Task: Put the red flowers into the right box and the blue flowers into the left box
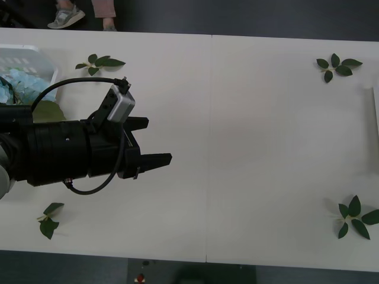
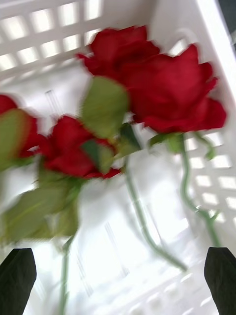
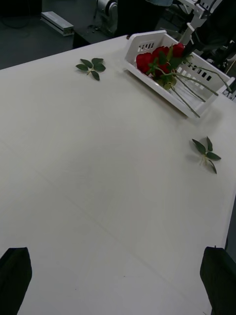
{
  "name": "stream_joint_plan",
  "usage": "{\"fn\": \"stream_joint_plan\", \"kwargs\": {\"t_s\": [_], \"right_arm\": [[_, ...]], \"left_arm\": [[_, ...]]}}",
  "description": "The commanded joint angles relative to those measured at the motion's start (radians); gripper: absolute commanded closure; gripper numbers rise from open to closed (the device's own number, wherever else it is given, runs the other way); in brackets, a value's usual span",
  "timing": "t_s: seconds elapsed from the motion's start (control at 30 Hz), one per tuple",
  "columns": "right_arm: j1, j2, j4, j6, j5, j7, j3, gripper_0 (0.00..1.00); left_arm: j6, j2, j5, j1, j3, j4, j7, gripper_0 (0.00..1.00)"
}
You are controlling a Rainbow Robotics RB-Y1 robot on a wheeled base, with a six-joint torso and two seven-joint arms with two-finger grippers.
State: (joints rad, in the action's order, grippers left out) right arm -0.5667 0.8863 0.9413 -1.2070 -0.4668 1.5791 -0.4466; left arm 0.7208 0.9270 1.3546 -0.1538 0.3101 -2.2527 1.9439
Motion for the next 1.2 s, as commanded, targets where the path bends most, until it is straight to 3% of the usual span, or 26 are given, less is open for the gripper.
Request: {"fn": "stream_joint_plan", "kwargs": {"t_s": [0.03,0.33,1.2], "right_arm": [[-0.015,0.051,0.154,-0.106,-0.089,0.050,-0.011,0.00],[-0.015,0.023,0.313,-0.298,-0.316,0.234,-0.046,0.00],[-0.015,-0.012,0.327,-0.416,-1.069,0.980,-0.047,0.00]], "left_arm": [[-0.008,0.004,-0.005,-0.017,-0.019,-0.027,0.052,0.00],[-0.008,0.004,-0.005,-0.017,-0.019,-0.027,0.052,0.00],[-0.008,0.004,-0.005,-0.017,-0.019,-0.027,0.052,0.00]]}}
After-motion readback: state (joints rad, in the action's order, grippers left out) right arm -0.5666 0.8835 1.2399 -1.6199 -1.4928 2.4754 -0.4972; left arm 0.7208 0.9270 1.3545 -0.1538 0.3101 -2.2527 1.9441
